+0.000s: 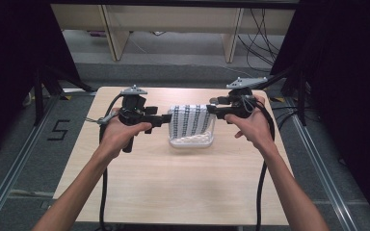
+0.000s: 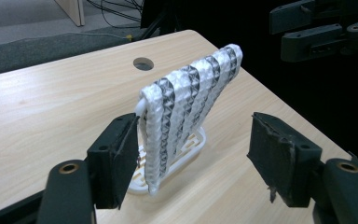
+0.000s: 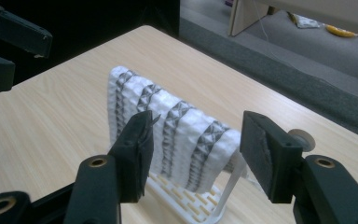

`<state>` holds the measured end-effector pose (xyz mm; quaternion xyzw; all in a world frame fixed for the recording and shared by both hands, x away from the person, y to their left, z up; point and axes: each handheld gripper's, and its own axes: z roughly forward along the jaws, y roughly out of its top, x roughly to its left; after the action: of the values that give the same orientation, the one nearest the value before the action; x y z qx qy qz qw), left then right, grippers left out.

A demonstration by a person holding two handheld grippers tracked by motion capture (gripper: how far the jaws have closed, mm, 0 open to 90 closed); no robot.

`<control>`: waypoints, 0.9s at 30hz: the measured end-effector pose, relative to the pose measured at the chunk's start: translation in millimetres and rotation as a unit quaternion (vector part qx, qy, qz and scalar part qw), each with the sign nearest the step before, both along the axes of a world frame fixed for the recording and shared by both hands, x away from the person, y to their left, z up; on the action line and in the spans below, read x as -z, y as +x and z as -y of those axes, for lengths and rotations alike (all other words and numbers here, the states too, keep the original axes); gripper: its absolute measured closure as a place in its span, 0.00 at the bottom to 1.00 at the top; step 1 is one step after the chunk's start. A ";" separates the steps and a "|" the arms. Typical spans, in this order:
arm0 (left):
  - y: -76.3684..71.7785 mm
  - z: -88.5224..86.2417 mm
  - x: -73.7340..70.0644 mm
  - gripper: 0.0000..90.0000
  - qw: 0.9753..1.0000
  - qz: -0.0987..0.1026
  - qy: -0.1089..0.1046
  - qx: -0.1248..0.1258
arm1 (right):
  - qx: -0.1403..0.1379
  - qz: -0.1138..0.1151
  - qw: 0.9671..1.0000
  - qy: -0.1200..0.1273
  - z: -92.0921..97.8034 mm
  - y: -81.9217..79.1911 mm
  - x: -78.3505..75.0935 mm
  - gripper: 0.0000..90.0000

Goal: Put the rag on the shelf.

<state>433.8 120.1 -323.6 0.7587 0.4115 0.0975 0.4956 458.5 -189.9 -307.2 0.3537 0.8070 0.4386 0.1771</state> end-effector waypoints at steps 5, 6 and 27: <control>-6.0 -3.9 6.0 0.34 1.000 -0.003 -0.005 0.003 | -0.005 -0.001 1.000 -0.008 1.6 -8.6 3.7 0.50; -7.2 -5.1 7.1 0.34 1.000 -0.003 -0.004 0.004 | -0.004 0.003 1.000 -0.006 1.7 -10.0 5.3 0.50; -24.9 -16.5 28.3 0.33 1.000 -0.007 -0.001 0.012 | -0.010 -0.009 1.000 -0.009 10.5 -28.1 26.4 0.49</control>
<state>408.9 136.7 -352.0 0.7637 0.4062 0.0861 0.4943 430.4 -200.4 -333.6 0.3475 0.8158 0.4303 0.1686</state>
